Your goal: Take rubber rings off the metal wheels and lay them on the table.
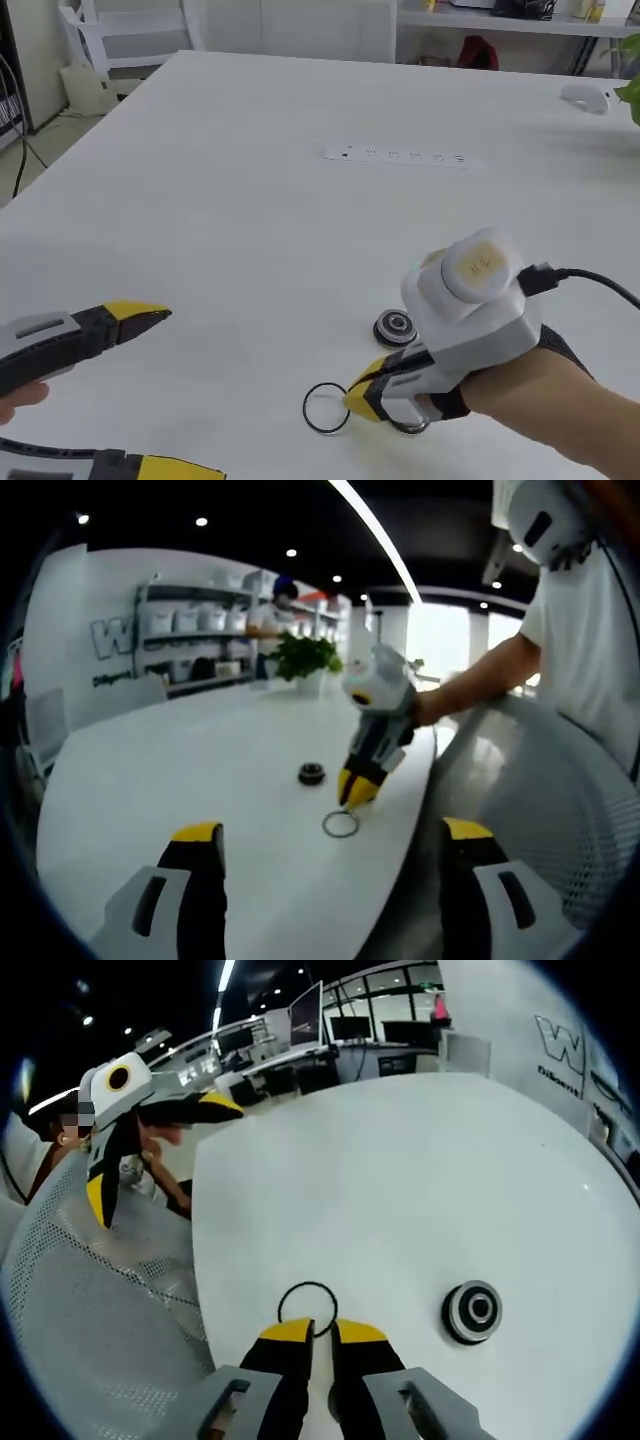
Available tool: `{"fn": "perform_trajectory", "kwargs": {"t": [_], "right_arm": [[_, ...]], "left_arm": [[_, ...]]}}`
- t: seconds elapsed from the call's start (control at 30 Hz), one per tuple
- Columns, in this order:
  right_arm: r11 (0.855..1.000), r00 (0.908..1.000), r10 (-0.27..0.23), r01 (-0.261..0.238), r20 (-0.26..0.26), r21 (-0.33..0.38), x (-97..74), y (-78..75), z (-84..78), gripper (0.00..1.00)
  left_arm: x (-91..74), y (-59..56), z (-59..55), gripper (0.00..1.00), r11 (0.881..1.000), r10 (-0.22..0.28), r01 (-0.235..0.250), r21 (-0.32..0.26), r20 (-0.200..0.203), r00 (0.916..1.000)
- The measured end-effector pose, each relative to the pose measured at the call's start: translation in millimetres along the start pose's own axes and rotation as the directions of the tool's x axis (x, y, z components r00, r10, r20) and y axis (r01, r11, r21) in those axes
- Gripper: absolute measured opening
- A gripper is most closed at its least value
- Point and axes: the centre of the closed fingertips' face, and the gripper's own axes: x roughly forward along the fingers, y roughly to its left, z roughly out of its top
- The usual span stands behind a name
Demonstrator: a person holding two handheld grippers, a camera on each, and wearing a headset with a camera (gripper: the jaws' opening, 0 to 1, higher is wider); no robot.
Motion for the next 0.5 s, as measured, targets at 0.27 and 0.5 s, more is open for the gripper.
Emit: {"fn": "perform_trajectory", "kwargs": {"t": [0.27,0.5], "right_arm": [[0.999,0.9985,-0.019,0.017,0.051,0.034,-11.3,-9.9,8.0,0.08],[0.999,0.9944,-0.023,0.018,0.103,0.042,-26.7,-14.4,15.9,0.09]], "left_arm": [[1.4,-2.2,1.2,0.9,1.0,-0.004,0.004,-0.002,-0.004,1.0],[4.1,-4.2,3.4,0.9,1.0,-0.012,0.012,0.005,-0.011,0.9999]]}}
